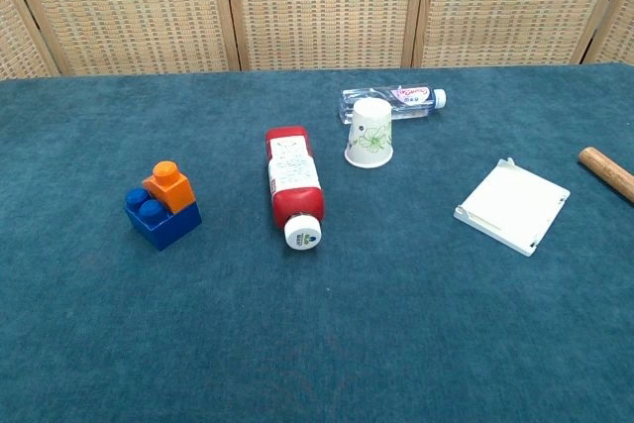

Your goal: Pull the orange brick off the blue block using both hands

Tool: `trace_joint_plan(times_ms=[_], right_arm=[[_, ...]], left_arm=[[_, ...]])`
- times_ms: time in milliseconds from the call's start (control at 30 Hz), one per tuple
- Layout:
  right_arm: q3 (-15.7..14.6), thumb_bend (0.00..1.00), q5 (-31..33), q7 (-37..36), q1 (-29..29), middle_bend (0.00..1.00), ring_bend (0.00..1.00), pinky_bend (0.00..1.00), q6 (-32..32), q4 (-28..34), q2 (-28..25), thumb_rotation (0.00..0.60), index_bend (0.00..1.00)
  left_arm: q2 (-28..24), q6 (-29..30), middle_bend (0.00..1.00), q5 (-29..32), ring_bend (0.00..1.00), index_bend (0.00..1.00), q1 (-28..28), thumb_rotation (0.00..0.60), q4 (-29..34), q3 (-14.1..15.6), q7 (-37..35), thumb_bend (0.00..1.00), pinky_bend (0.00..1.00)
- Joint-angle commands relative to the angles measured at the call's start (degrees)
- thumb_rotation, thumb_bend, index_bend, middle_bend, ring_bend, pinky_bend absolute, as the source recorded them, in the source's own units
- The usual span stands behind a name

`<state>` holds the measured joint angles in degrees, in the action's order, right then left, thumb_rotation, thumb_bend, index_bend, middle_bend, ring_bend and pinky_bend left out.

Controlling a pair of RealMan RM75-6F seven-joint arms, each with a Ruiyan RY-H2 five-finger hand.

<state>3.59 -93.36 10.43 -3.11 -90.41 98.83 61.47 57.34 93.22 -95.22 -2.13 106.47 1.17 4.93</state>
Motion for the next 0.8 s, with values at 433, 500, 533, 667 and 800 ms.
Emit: trace_joint_plan(times_ms=[433,500,533,667,800], right_arm=[[-0.1,0.0,0.0,-0.3,-0.1,0.0,0.0,0.0,0.2,-0.3,0.3,0.6,0.0],[-0.1,0.0,0.0,-0.2,-0.3,0.0,0.0,0.0,0.6,-0.3,0.6,0.6,0.0],[-0.2,0.0,0.0,-0.4,-0.5,0.0,0.0,0.0,0.8,-0.2,0.6,0.6,0.0],[0.2,0.0,0.8,0.0,-0.9,0.0,0.0,0.0,1.6,-0.4,0.9,0.6,0.0],[0.8,0.0,2.3,1.3,-1.2,0.0,0.0,0.0,2.2,-0.8,1.6,0.6,0.0]], left_arm=[[0.7,-7.0,0.0,4.1,0.0,0.0,6.1,0.6,-0.7,-4.4,2.5,0.14,0.0],[1.8,-11.1,0.0,5.3,0.0,0.0,10.3,0.6,-3.0,-7.1,4.1,0.16,0.0],[2.2,-13.4,0.0,5.6,0.0,0.0,12.2,0.6,-4.0,-7.9,4.2,0.17,0.0],[3.1,-23.0,0.01,3.9,0.0,0.02,20.4,0.6,-8.6,-9.7,0.0,0.24,0.0],[5.0,-30.4,0.07,0.5,0.0,0.12,27.6,0.6,-15.6,-10.1,-5.7,0.29,0.0]])
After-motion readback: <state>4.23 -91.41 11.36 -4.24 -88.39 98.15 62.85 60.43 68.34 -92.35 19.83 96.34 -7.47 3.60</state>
